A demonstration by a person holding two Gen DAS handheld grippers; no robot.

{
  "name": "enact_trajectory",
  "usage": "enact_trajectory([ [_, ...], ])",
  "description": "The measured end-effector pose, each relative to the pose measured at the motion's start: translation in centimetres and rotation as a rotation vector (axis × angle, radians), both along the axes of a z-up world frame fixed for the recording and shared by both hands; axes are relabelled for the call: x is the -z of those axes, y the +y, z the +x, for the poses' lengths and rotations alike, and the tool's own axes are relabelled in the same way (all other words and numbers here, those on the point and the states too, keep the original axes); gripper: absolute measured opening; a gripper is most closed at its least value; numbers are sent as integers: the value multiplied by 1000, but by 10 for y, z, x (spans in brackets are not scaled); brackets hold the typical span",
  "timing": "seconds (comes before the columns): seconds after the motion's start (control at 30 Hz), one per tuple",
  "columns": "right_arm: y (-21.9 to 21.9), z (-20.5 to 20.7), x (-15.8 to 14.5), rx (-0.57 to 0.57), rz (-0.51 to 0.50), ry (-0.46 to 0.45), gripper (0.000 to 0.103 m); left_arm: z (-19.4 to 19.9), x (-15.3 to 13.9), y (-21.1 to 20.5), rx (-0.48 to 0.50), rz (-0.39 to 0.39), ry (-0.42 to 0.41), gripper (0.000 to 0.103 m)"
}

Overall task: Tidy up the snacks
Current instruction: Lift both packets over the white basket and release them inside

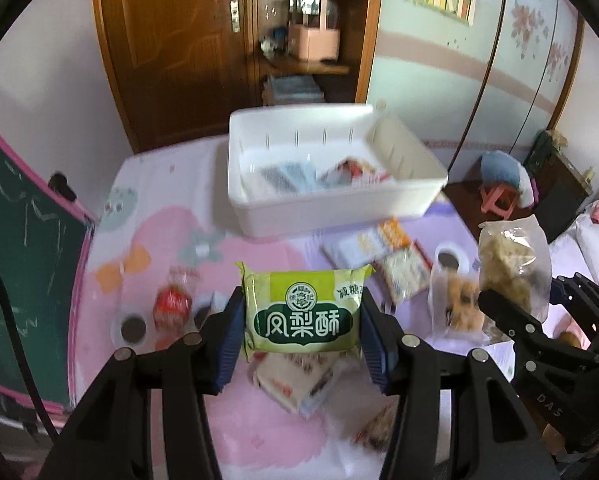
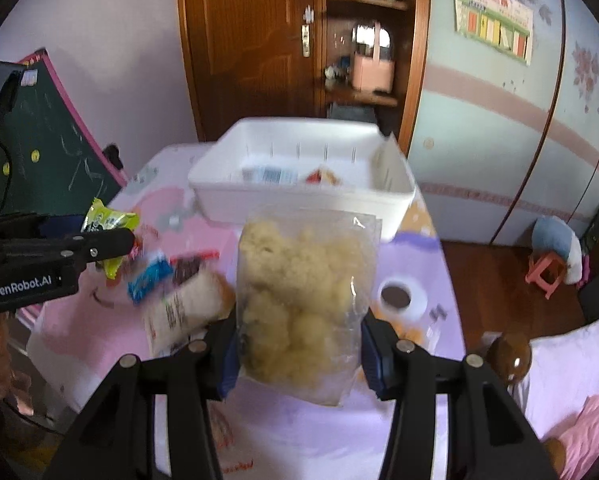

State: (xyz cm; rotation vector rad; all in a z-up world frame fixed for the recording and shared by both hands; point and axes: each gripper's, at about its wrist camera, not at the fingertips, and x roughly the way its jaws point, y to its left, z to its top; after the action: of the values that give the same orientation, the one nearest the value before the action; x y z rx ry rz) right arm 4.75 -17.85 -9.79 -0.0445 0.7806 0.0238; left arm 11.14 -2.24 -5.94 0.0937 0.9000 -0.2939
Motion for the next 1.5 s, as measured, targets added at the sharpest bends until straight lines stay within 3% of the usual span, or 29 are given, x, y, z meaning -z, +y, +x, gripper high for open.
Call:
enact_trajectory([
  [0.43, -23, 61, -77, 30, 33, -172, 49, 67, -73, -27, 9, -1, -140, 51],
  [0.87, -41, 143, -118, 105, 19, -259, 50, 152, -108, -45, -48, -7, -192, 52],
  [1.0, -44, 177, -108, 116, 22, -209, 50, 190, -91, -50, -71, -4, -140, 52],
  [1.23, -38, 217, -55, 108, -7, -48, 50, 238, -46, -58, -88, 18, -36, 52],
  [1.5, -26, 235, -3, 63, -11, 100, 50, 253, -12, -68, -85, 76, 14, 54],
])
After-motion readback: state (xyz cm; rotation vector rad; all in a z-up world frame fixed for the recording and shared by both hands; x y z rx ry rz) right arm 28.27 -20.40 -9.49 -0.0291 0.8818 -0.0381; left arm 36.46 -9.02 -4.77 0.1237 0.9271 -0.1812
